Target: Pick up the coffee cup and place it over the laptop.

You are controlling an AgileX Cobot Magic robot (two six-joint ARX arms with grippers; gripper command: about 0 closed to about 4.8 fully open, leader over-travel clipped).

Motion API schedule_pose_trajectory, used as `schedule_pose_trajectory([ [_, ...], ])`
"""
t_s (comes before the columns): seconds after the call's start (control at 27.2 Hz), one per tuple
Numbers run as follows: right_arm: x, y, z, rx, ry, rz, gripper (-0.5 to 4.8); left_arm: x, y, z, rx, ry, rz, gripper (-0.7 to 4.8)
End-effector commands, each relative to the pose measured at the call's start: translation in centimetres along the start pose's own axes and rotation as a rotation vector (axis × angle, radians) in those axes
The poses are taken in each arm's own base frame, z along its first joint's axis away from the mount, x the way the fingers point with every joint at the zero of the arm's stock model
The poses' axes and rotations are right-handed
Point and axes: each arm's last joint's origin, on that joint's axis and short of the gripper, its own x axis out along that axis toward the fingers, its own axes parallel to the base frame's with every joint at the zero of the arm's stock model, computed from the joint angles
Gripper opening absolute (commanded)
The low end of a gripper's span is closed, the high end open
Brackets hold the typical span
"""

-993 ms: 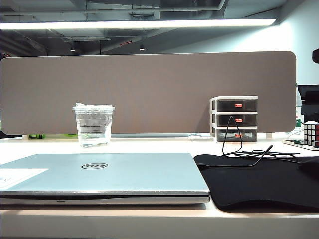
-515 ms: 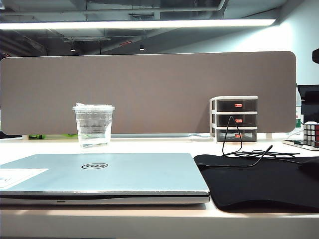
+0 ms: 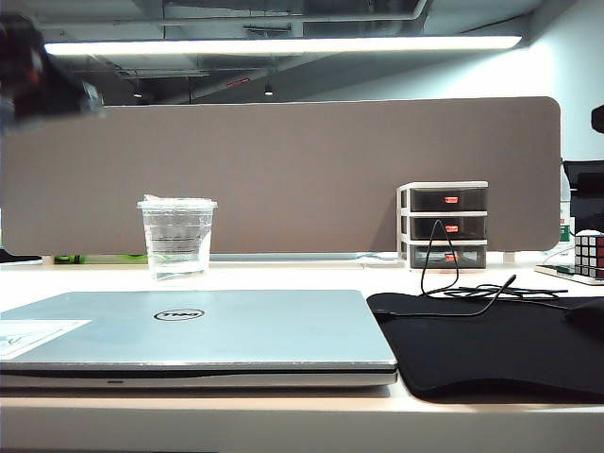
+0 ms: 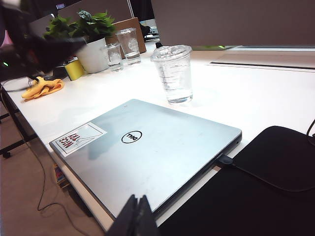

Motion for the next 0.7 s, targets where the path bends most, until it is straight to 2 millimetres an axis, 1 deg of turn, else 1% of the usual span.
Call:
schedule_pose_trajectory([
  [0.04, 0.0, 0.0, -0.1, -0.001, -0.002, 0.002, -0.06, 1.5, 0.4, -0.4, 0.022, -0.001, -0.047, 4.79],
  [0.22, 0.0, 0.0, -0.1, -0.001, -0.002, 0.002, -0.06, 4.2, 1.3, -1.4, 0.078, 0.049, -0.085, 4.79],
  [0.44, 0.0, 0.0, -0.1, -0.001, -0.002, 0.002, -0.06, 7.2, 2.5, -1.9, 0.118, 0.079, -0.082, 4.79],
  [0.55, 0.0, 0.0, -0.1, -0.001, -0.002, 0.003, -0.06, 8.5, 3.8, -2.5, 0.104, 0.108, -0.075, 4.79],
  [0.62, 0.0, 0.0, -0.1, -0.001, -0.002, 0.002, -0.06, 9.6, 5.6, -3.4, 0.024, 0.135, -0.084, 4.79],
  [0.7, 0.0, 0.0, -0.1, -0.001, -0.002, 0.002, -0.06, 9.9, 6.5, -4.0, -0.004, 0.15, -0.119, 4.79],
])
